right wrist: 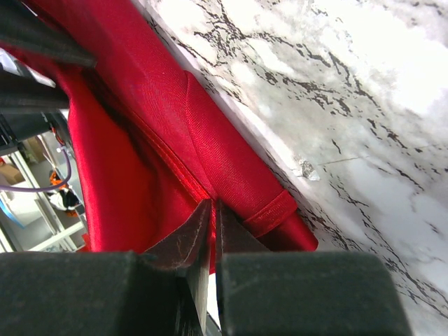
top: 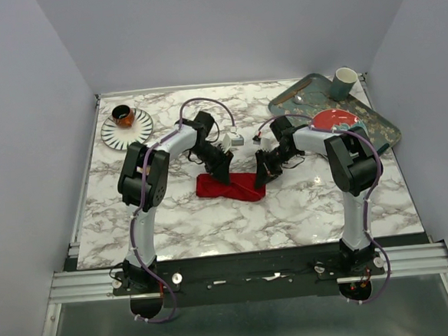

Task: Fold the napkin into a case and place the utensils inside
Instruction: Fold the 2/3-rectangle-folded napkin at the center of the board.

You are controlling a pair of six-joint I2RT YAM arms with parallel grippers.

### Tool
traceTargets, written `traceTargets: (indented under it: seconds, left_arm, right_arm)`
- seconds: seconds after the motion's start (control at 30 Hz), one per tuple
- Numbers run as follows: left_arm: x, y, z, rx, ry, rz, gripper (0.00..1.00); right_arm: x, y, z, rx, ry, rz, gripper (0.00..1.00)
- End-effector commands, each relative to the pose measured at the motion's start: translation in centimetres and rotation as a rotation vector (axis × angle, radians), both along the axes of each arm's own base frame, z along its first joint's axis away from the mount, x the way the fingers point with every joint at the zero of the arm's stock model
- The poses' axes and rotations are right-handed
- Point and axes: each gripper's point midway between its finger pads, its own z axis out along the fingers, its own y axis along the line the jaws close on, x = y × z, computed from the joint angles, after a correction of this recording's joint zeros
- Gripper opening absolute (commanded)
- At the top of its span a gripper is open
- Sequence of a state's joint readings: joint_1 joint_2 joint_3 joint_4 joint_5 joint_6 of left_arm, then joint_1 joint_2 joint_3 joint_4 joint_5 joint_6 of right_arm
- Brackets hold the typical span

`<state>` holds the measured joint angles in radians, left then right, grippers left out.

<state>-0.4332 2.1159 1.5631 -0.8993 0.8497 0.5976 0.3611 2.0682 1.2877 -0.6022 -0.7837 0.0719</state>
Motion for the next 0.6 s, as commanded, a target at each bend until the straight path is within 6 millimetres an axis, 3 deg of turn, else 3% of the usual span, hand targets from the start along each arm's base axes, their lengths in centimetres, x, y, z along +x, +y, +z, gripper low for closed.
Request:
traceTargets:
  seconds: [0.0, 0.2, 0.27, 0.3, 0.43, 0.57]
  left_arm:
    - [-0.97, -0.09, 0.61, -0.060, 0.004, -0.032, 0.45]
    - [-1.37, 0.40, 0.64, -0.056, -0.032, -0.057, 0.48]
    - [-1.27, 0.62, 0.59, -0.049, -0.046, -0.061, 0.43]
    - [-1.31, 0.57, 0.64, -0.049, -0.047, -0.061, 0.40]
    - [-1.36, 0.56, 0.42, -0.046, -0.034, -0.058, 0.09]
    - [-1.29, 0.17, 1.29, -0.075, -0.023, -0.047, 0.00]
  right_arm:
    - [-0.22, -2.66, -4.60, -0.189, -0.022, 0.029, 0.15]
    - [-0.22, -2.69, -4.67, -0.190, -0.016, 0.027, 0.15]
    - [-0.23, -2.72, -4.74, -0.191, -0.016, 0.028, 0.15]
    - [-0.24, -2.70, -4.72, -0.190, -0.014, 0.027, 0.15]
    - [-0.23, -2.76, -4.72, -0.194, -0.017, 0.027, 0.15]
    - [-0.23, -2.77, -4.72, -0.194, -0.017, 0.027, 0.16]
